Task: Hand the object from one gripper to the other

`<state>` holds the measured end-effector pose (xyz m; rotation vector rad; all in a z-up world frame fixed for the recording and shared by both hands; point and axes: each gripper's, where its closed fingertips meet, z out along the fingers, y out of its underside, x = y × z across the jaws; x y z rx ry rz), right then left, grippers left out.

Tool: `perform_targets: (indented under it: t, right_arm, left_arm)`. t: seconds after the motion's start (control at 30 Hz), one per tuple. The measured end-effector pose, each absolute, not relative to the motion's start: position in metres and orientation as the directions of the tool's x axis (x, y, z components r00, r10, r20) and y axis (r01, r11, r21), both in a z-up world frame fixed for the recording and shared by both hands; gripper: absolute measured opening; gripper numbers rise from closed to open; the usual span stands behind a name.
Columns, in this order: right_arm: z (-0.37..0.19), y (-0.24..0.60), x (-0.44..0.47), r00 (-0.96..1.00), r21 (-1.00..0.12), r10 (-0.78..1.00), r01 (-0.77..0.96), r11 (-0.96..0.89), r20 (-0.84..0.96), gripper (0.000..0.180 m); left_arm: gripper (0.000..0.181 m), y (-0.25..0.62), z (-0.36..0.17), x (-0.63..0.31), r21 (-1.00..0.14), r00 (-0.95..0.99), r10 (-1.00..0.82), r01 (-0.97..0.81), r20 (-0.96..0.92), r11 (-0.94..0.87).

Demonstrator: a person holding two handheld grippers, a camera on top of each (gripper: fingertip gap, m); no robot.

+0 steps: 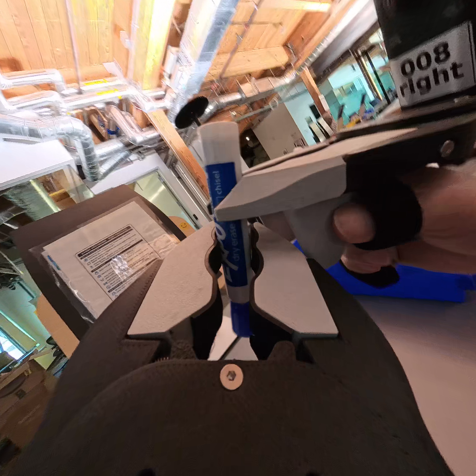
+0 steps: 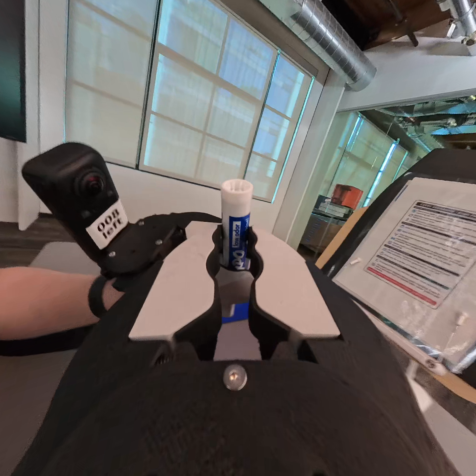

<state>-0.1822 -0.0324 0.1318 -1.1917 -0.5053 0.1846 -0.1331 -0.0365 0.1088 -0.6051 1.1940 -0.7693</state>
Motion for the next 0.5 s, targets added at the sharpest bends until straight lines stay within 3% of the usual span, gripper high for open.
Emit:
perform_targets:
  t: [0.03, 0.13, 0.2, 0.27, 0.37, 0.5]
  right_arm:
    - [0.134, -0.032, -0.176, 0.879, -0.908, 0.357, 0.172, 0.381, 0.316, 0.021]
    - [0.141, -0.034, -0.151, 0.818, -0.786, 0.122, 0.482, 0.388, 0.562, 0.020]
    - [0.145, -0.039, -0.130, 0.624, -0.565, -0.113, 0.760, 0.322, 0.774, 0.020]
    - [0.145, -0.040, -0.115, 0.360, -0.318, -0.275, 0.929, 0.189, 0.891, 0.020]
    - [0.133, -0.034, -0.113, 0.061, -0.044, -0.333, 0.997, 0.058, 0.941, 0.020]
    - [0.118, -0.025, -0.126, -0.073, 0.093, -0.345, 0.995, 0.040, 0.936, 0.020]
  left_arm:
    - [0.022, -0.036, 0.104, -0.131, -0.769, 0.133, -0.787, 0.163, -0.603, 0.618]
    - [0.026, -0.031, 0.089, -0.130, -0.804, -0.029, -0.804, 0.026, -0.595, 0.594]
    - [0.033, -0.026, 0.092, -0.137, -0.844, -0.081, -0.841, -0.009, -0.534, 0.537]
    - [0.035, -0.031, 0.099, -0.144, -0.891, -0.143, -0.883, -0.010, -0.447, 0.453]
    - [0.043, -0.041, 0.109, -0.148, -0.934, -0.174, -0.922, -0.022, -0.347, 0.356]
    - [0.045, -0.048, 0.107, -0.142, -0.946, -0.108, -0.946, -0.076, -0.307, 0.316]
